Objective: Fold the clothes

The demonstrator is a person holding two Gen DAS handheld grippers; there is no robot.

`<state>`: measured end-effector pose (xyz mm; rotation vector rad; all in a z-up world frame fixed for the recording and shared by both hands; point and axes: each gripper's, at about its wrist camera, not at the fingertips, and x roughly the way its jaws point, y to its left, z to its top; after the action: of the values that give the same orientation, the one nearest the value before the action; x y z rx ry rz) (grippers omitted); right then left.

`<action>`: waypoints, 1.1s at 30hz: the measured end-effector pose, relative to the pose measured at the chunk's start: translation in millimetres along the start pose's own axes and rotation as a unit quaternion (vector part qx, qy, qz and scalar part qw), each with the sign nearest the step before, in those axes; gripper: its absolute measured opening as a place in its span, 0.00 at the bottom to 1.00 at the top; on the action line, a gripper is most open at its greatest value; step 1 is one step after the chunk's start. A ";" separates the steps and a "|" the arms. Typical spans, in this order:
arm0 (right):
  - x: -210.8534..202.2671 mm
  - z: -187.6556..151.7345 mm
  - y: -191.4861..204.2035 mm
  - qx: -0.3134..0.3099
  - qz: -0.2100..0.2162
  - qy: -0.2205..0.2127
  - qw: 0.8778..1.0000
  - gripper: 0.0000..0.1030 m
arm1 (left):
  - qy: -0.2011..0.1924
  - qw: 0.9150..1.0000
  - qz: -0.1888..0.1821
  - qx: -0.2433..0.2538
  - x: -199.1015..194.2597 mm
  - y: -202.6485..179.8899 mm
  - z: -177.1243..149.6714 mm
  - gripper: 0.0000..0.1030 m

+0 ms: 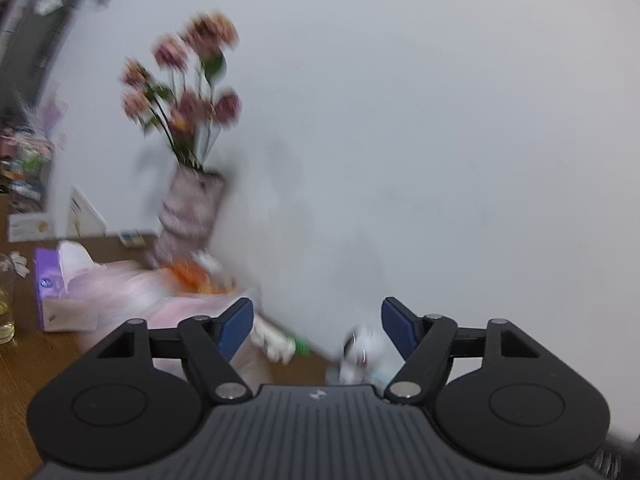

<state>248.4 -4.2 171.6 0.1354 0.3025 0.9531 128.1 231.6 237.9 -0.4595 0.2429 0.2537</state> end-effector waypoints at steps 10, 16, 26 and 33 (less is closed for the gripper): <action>-61.8 -76.4 -259.9 0.223 -0.339 0.081 0.911 0.60 | 0.249 0.960 -0.124 0.019 179.9 -116.4 -145.6 0.69; -58.1 -99.3 -282.6 0.263 -0.294 0.084 0.915 0.53 | 0.312 0.941 -0.116 -0.061 278.3 -150.9 -188.8 0.47; -26.4 -45.9 -179.6 0.163 -0.107 0.001 0.981 0.04 | 0.051 0.984 -0.167 -0.046 119.3 -101.2 -75.9 0.00; 39.7 -21.9 -29.2 0.043 0.085 0.024 0.995 0.14 | -0.071 0.996 -0.049 -0.001 -3.0 -44.5 -17.2 0.65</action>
<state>285.8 11.1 135.9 0.2193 0.3810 1.1128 135.4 184.5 241.8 -0.4512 0.0805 0.1898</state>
